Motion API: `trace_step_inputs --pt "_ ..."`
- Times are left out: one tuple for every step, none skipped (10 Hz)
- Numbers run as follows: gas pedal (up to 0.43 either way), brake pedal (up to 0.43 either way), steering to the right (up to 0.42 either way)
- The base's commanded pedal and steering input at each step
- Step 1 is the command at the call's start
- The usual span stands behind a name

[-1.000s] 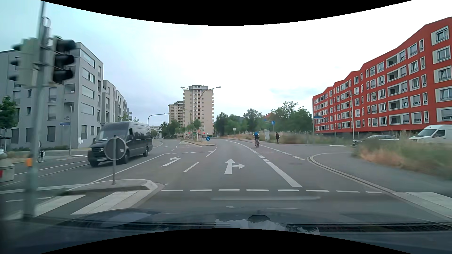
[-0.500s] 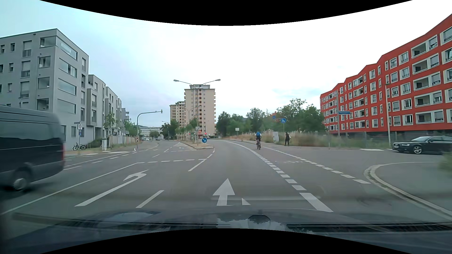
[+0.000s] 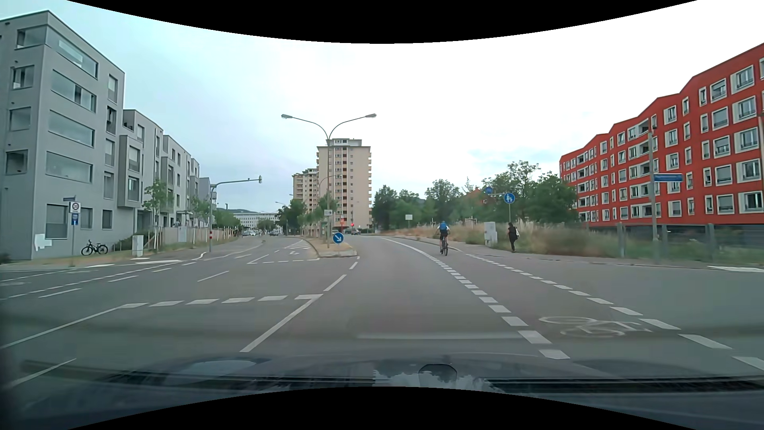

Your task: Follow the waypoints while adhering to traffic rules and regulations

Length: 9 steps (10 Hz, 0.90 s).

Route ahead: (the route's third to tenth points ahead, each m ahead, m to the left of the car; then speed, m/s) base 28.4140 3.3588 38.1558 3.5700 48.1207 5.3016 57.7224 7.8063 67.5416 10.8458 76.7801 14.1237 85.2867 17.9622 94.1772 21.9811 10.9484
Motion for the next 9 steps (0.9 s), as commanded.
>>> trace_step_inputs --pt "0.067 0.0 -0.018" --pt "0.067 0.0 -0.017" --pt "0.067 0.0 -0.016" --pt "0.067 0.0 -0.016" --pt "0.067 0.0 -0.016" --pt "0.067 0.0 -0.016" --pt "0.067 0.0 -0.016" --pt "0.067 0.0 -0.016" --pt "0.067 0.0 -0.016"
